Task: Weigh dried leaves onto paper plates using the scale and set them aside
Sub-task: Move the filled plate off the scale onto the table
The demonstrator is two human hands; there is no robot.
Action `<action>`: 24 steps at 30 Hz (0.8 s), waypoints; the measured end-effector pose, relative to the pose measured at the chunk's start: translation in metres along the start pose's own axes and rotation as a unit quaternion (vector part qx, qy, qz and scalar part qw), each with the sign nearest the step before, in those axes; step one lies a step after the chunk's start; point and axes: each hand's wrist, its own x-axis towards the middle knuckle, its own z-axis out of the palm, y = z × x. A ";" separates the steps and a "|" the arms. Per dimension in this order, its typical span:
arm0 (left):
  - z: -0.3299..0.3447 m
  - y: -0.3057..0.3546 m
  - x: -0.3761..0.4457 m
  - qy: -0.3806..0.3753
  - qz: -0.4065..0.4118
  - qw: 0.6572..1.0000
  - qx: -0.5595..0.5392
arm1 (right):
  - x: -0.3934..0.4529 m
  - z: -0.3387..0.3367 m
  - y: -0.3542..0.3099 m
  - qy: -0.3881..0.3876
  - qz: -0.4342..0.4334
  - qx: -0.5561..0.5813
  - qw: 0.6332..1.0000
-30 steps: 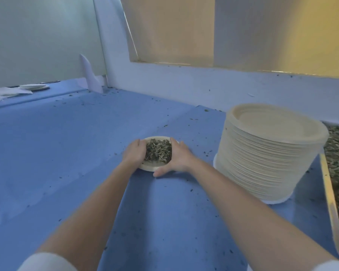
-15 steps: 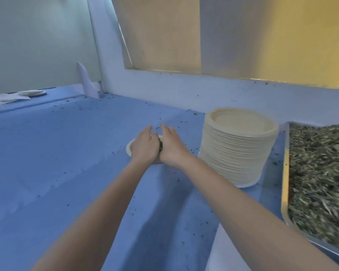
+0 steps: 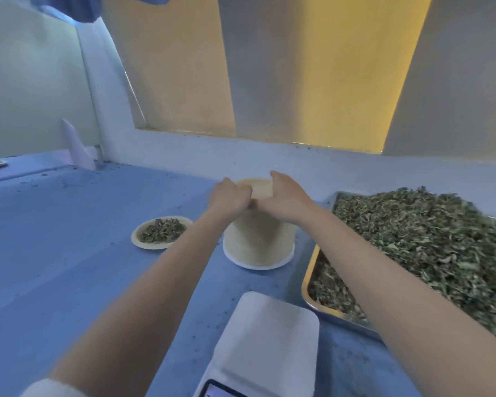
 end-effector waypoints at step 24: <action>0.033 0.018 0.025 0.090 -0.060 0.994 -0.008 | 0.054 0.014 0.045 0.175 0.206 0.266 0.925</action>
